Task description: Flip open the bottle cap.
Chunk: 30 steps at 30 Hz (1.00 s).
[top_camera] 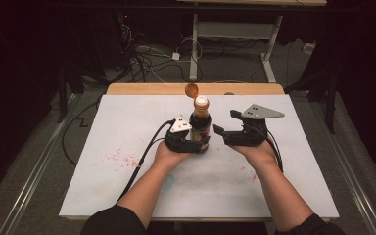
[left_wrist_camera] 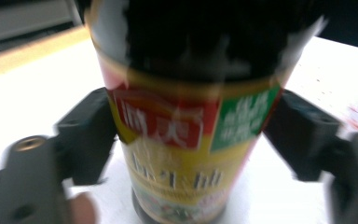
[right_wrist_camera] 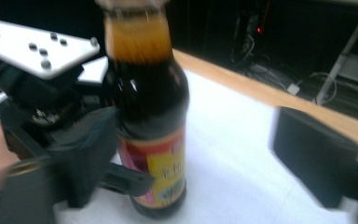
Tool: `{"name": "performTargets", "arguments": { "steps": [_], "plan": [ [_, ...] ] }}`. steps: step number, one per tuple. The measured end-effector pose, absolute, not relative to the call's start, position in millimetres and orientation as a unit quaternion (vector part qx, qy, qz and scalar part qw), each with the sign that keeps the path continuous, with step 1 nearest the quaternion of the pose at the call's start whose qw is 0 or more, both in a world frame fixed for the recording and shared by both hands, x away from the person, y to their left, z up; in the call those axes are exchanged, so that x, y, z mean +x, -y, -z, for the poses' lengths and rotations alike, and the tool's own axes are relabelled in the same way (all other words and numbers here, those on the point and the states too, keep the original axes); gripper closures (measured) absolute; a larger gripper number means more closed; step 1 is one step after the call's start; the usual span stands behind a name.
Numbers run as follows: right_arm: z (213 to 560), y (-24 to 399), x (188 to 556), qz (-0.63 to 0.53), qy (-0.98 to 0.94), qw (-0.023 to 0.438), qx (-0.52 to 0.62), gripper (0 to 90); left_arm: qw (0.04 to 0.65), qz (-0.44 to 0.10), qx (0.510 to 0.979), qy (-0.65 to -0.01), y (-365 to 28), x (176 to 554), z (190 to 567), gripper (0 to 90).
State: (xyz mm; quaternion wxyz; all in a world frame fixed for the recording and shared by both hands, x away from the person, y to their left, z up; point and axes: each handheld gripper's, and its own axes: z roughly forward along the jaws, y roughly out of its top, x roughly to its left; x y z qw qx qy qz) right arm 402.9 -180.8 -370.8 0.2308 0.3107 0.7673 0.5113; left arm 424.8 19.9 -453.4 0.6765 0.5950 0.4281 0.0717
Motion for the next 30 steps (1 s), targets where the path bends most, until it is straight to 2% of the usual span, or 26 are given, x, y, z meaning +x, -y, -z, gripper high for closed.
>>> {"name": "performTargets", "arguments": {
  "steps": [1, 2, 6, 18, 30],
  "plan": [
    [375, 181, 403, -0.511, -0.767, 0.231, 0.313, 6.8, 0.686, -0.060, 0.575, -0.441, -17, 424, 454, 12.8],
    [378, 182, 403, -0.509, -0.767, 0.233, 0.314, 0.6, 0.670, -0.068, 0.602, -0.429, -23, 424, 459, 10.0],
    [394, 187, 404, -0.506, -0.766, 0.227, 0.326, 0.3, 0.661, -0.063, 0.599, -0.448, -31, 422, 468, 0.0],
    [456, 199, 390, -0.474, -0.774, 0.212, 0.362, 0.4, 0.641, -0.079, 0.600, -0.472, -66, 405, 483, 0.0],
    [475, 230, 355, -0.468, -0.769, 0.223, 0.373, 0.3, 0.634, -0.112, 0.598, -0.478, -123, 360, 490, 0.0]
  ]
}}
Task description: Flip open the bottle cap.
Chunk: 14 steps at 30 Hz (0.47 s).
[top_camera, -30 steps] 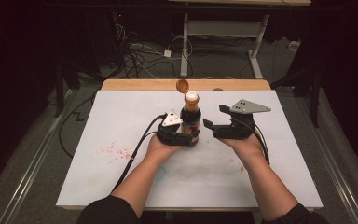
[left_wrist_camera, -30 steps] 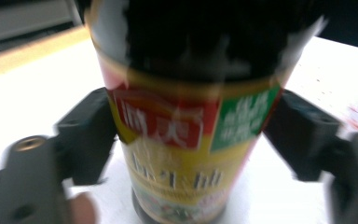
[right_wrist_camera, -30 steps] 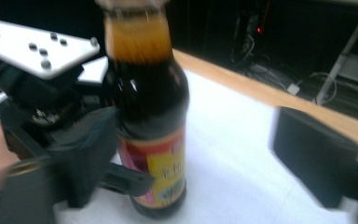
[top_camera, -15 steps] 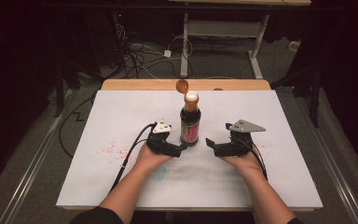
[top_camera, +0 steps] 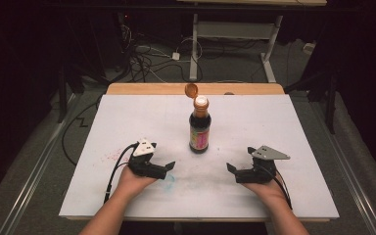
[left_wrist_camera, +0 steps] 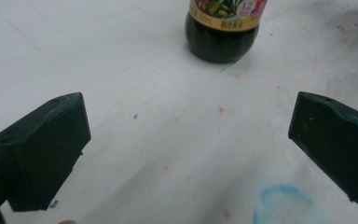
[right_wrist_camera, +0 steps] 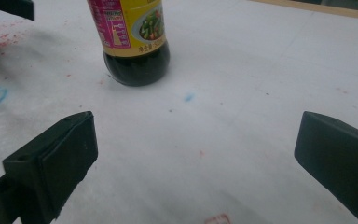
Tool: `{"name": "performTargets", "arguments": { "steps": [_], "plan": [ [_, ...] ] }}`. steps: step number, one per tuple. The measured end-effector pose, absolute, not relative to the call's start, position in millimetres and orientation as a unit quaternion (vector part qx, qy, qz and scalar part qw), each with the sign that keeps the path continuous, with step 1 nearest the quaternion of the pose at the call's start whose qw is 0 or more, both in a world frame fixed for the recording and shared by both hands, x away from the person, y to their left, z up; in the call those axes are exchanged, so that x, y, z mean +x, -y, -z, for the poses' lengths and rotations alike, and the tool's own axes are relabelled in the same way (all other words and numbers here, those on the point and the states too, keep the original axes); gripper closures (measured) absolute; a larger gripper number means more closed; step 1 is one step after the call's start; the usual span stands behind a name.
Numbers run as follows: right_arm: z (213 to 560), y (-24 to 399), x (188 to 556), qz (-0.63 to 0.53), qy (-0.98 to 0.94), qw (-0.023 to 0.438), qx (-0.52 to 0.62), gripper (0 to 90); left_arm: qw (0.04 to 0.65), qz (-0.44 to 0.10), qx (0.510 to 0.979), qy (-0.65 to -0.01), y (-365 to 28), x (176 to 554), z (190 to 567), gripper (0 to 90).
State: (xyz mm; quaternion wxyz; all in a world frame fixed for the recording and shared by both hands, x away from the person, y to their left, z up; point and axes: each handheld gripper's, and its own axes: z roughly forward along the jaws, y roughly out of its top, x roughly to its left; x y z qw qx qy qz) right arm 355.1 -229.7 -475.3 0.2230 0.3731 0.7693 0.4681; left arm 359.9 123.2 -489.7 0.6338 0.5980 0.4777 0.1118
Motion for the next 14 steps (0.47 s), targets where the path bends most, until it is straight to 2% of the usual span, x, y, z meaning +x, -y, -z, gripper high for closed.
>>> {"name": "performTargets", "arguments": {
  "steps": [5, 11, 12, 14],
  "plan": [
    [477, 245, 342, -0.476, -0.761, 0.231, 0.377, 0.4, 0.643, -0.121, 0.580, -0.486, -147, 338, 492, 0.0],
    [478, 246, 336, -0.470, -0.761, 0.245, 0.375, 0.3, 0.640, -0.131, 0.582, -0.485, -152, 330, 494, 0.0],
    [478, 246, 336, -0.468, -0.761, 0.247, 0.375, 0.4, 0.601, -0.140, 0.646, -0.449, -163, 329, 495, 0.0],
    [479, 245, 336, -0.467, -0.764, 0.246, 0.372, 0.3, 0.600, -0.141, 0.646, -0.451, -163, 330, 495, 0.0]
  ]
}}
